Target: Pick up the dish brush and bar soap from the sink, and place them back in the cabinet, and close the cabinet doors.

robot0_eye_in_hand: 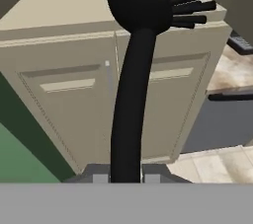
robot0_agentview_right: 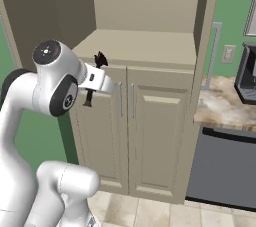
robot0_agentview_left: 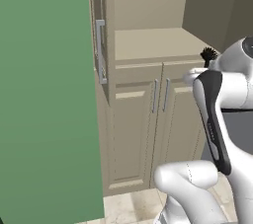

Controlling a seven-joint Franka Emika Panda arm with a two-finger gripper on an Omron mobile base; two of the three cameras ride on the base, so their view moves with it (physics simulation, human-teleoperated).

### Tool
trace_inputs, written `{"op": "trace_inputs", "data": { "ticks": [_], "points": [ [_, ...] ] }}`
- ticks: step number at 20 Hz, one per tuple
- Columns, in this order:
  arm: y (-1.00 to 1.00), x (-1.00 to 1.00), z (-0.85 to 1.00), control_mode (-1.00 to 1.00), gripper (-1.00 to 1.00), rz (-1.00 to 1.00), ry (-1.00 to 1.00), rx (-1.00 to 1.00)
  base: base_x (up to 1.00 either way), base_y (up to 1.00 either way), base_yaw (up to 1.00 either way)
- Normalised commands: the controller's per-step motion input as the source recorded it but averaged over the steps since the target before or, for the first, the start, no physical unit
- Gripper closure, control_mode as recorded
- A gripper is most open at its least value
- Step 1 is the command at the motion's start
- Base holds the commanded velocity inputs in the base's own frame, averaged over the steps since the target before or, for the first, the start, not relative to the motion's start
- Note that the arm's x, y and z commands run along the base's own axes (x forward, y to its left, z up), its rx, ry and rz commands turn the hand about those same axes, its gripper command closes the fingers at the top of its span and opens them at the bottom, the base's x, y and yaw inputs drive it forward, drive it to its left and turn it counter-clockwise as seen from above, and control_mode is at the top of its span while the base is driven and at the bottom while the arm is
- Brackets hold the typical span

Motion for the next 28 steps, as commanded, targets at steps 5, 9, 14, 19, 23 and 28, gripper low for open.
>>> {"op": "trace_inputs", "data": {
  "ticks": [5, 9, 14, 19, 23, 28],
  "points": [
    [0.00, 0.28, 0.00, -1.00, 1.00, 0.00, -0.11, 0.00, 0.00, 0.00, 0.00],
    [0.00, 0.30, 0.00, -1.00, 1.00, 0.00, -0.12, 0.00, 0.00, 0.00, 0.00],
    [0.00, 0.31, 0.00, -1.00, 1.00, 0.00, -0.11, 0.00, 0.00, 0.00, 0.00],
    [0.00, 0.26, 0.00, -1.00, 1.00, 0.00, -0.07, 0.00, 0.00, 0.00, 0.00],
    [0.00, 0.25, 0.00, -1.00, 1.00, 0.00, -0.05, 0.00, 0.00, 0.00, 0.00],
    [0.00, 0.20, 0.00, -1.00, 1.00, 0.00, -0.04, 0.00, 0.00, 0.00, 0.00]
  ]
}}
